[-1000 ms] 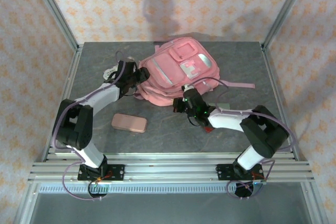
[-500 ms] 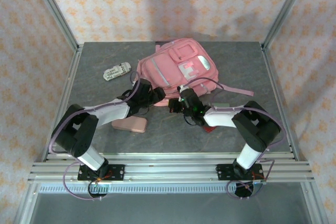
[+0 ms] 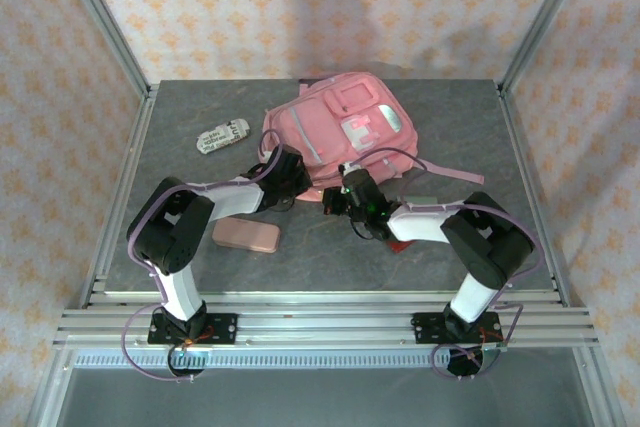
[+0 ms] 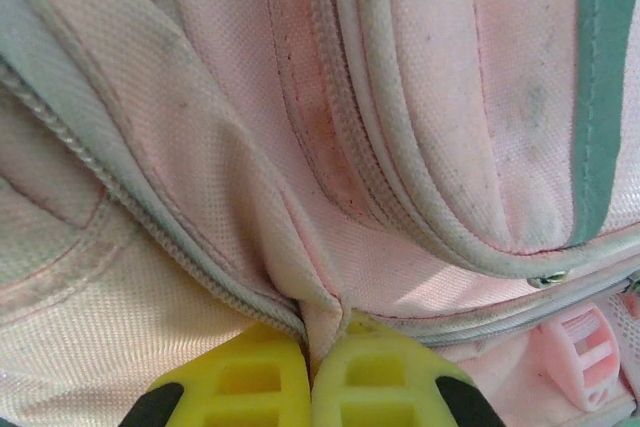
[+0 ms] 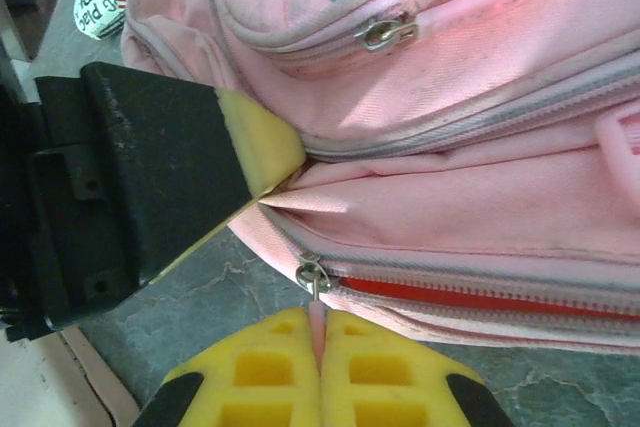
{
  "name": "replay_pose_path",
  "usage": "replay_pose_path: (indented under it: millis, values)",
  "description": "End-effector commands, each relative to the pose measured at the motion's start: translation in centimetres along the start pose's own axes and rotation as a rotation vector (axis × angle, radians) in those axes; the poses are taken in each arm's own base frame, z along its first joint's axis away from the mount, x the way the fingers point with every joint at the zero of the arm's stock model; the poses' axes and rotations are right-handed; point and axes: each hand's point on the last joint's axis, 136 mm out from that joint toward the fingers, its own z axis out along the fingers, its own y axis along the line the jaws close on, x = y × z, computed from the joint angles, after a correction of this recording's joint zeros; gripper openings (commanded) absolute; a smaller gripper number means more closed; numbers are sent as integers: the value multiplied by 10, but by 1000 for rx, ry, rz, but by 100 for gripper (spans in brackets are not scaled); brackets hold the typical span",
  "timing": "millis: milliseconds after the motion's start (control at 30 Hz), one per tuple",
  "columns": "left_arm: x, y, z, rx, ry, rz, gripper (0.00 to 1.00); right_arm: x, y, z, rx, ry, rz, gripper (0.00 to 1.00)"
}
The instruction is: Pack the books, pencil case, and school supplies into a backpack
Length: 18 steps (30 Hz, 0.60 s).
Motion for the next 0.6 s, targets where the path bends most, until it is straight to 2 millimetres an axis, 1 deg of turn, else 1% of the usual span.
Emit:
replay_pose_path:
  millis: [0,167,233,300,333,367,567]
  values:
    - [-19,3,-7,-1,-56,7,0,-9,-36,-14,113,-40,24,0]
    - [-26,10,-13,4,-62,3,0,-12,-104,-35,291,-73,114,0]
    - [-28,11,-15,9,-63,-1,0,-14,-134,-47,391,-97,172,0]
    - [-29,11,-16,12,-67,2,0,-15,-157,-57,471,-112,221,0]
    - [-30,10,-17,16,-69,3,0,-16,-160,-60,483,-120,231,0]
    - [-30,9,-17,22,-68,6,0,-18,-159,-61,480,-128,230,0]
    - [-28,-1,-11,52,-36,39,0,-22,-148,-61,428,-128,243,0]
